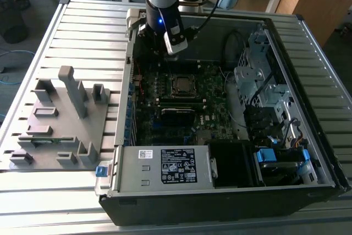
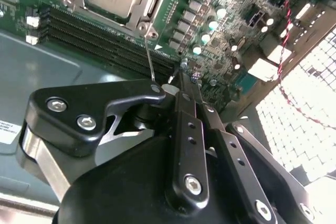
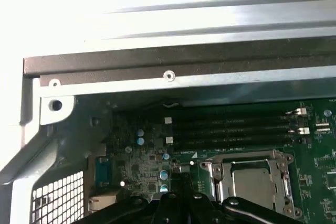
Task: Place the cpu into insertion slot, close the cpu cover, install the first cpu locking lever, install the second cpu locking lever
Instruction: 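Install the first cpu locking lever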
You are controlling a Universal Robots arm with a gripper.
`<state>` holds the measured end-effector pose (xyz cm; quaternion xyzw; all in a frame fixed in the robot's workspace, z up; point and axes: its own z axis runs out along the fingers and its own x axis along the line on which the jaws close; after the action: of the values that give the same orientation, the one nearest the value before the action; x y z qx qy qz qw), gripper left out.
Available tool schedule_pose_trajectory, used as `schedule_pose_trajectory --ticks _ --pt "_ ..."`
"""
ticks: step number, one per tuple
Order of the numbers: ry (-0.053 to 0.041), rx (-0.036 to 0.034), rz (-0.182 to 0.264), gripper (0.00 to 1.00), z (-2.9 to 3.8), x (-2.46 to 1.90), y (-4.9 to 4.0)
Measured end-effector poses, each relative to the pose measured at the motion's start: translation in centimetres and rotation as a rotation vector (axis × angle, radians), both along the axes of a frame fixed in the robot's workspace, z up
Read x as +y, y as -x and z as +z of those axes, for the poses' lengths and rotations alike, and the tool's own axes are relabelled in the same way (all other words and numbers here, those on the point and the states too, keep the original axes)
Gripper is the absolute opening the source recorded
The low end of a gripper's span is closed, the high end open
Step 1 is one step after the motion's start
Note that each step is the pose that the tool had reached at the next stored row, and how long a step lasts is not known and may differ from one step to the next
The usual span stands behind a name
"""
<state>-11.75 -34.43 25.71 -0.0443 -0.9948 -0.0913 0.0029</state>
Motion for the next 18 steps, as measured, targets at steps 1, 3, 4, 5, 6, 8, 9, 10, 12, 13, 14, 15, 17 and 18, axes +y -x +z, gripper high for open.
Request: schedule_pose_trajectory --ticks 1,3,4,5,6,8,9,10,12,13,14,15,17,18 --pt "-0.0039 0.0000 0.000 0.10 0.00 -0.01 0.01" --pt "-0.0295 0.0002 0.000 0.10 -0.02 -0.06 0.04" --pt "-0.0464 0.0000 0.000 0.10 -0.02 -0.08 0.05" --pt "-0.0527 0.0001 0.000 0.10 -0.02 -0.09 0.06" --pt "-0.0536 -0.0001 0.000 0.10 -0.03 -0.08 0.06" --pt "-0.0553 0.0000 0.000 0.10 -0.04 -0.09 0.06" --pt "-0.0561 -0.0001 0.000 0.10 -0.09 -0.09 0.06" --pt "-0.0571 -0.0001 0.000 0.10 -0.16 -0.10 0.06" --pt "-0.0586 0.0001 0.000 0.10 -0.26 -0.11 0.08" --pt "-0.0586 0.0002 0.000 0.10 -0.26 -0.11 0.08" --pt "-0.0626 0.0003 0.000 0.10 -0.27 -0.11 0.07" --pt "-0.0769 0.0001 0.000 0.10 -0.28 -0.11 0.07" --pt "-0.0927 0.0000 0.000 0.10 -0.28 -0.10 0.07" --pt "-0.0928 0.0000 0.000 0.10 -0.28 -0.10 0.07"
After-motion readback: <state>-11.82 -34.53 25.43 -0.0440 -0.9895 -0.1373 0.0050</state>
